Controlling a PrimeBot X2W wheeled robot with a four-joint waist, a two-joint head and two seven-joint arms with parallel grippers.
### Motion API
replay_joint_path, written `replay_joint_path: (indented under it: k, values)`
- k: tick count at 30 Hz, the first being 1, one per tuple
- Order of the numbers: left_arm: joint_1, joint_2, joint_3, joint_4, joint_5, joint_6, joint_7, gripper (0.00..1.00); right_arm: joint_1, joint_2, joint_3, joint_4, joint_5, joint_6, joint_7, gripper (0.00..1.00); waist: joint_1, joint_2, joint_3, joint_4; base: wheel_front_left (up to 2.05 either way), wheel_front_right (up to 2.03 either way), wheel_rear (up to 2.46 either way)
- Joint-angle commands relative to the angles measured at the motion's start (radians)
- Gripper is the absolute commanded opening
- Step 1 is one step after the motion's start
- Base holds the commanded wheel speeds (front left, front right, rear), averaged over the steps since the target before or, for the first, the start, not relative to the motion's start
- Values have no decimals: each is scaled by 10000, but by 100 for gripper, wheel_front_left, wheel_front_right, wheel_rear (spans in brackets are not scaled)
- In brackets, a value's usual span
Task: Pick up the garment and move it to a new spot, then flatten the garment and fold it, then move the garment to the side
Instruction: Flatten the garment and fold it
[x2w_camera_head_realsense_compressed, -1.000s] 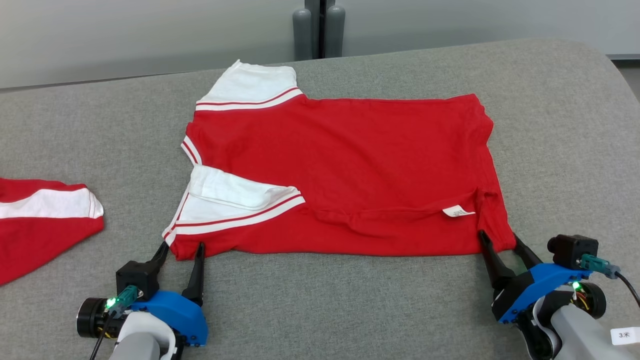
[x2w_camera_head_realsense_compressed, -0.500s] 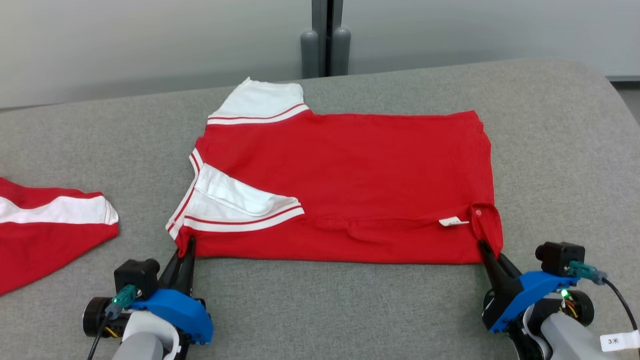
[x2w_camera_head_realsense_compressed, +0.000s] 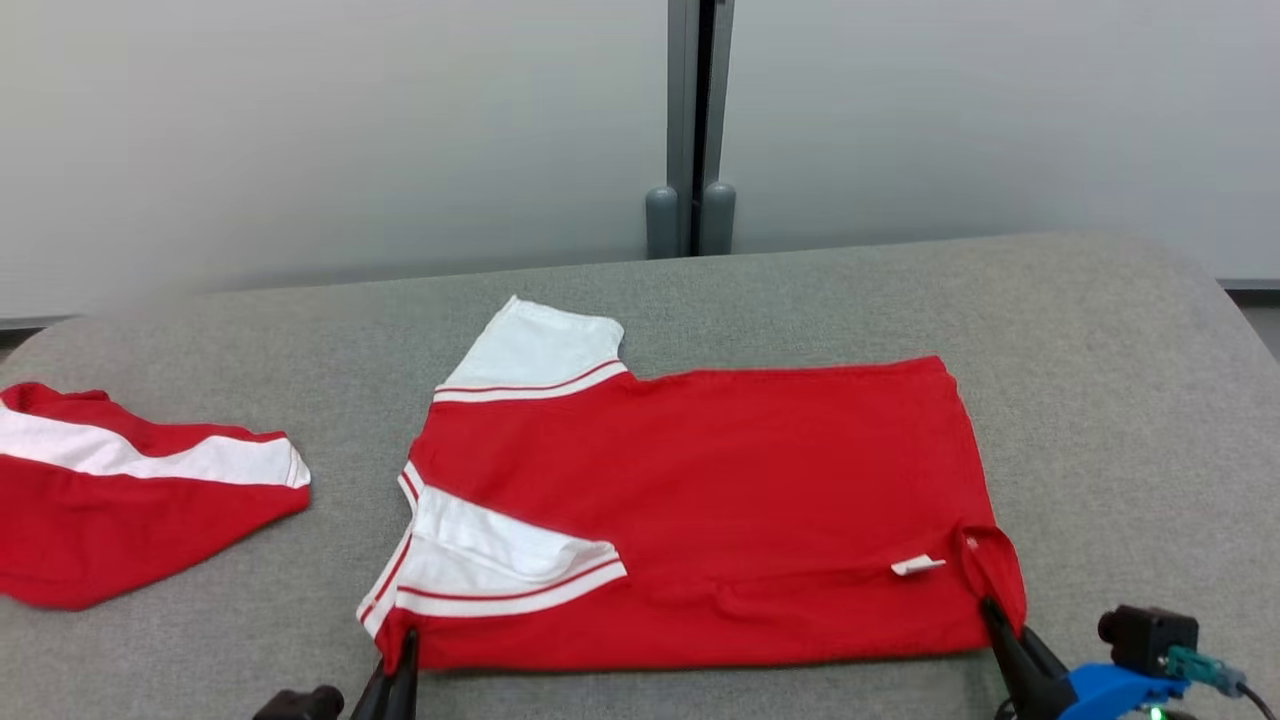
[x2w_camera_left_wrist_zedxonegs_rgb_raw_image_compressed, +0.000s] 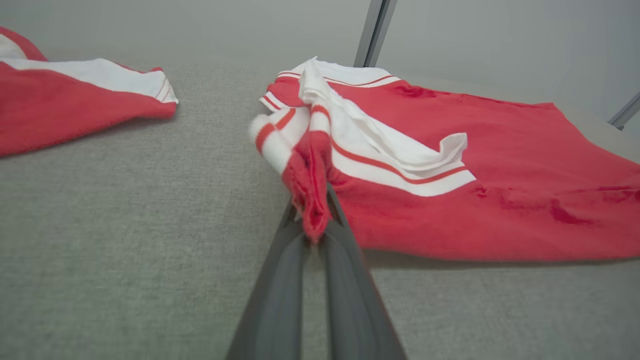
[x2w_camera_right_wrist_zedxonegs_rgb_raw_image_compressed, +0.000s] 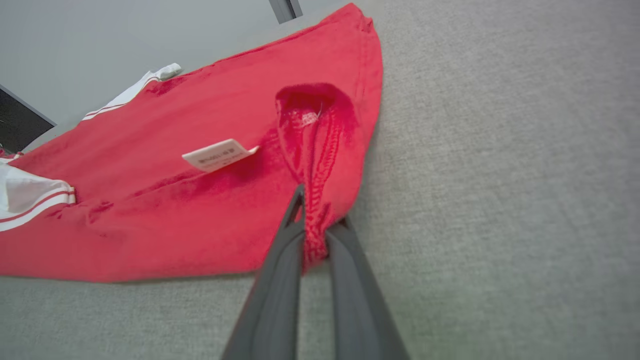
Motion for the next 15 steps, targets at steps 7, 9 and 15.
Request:
replay_joint_path:
  k: [7, 9, 15]
  values:
    - [1073, -272, -93, -564, 199, -5, -1, 0, 1375, -307, -599, -695, -133, 5, -35, 0, 2, 1, -353, 59, 0, 0, 0]
    - [1223, -320, -182, -635, 218, -5, -1, 0, 1566, -342, -756, -859, -179, 3, 55, 0, 2, 1, -370, 43, 0, 0, 0]
    - [1471, -366, -178, -489, 349, -5, -1, 0, 1906, -119, -1163, -1036, -352, 5, 458, 25, 2, 1, -346, 36, 0, 0, 0]
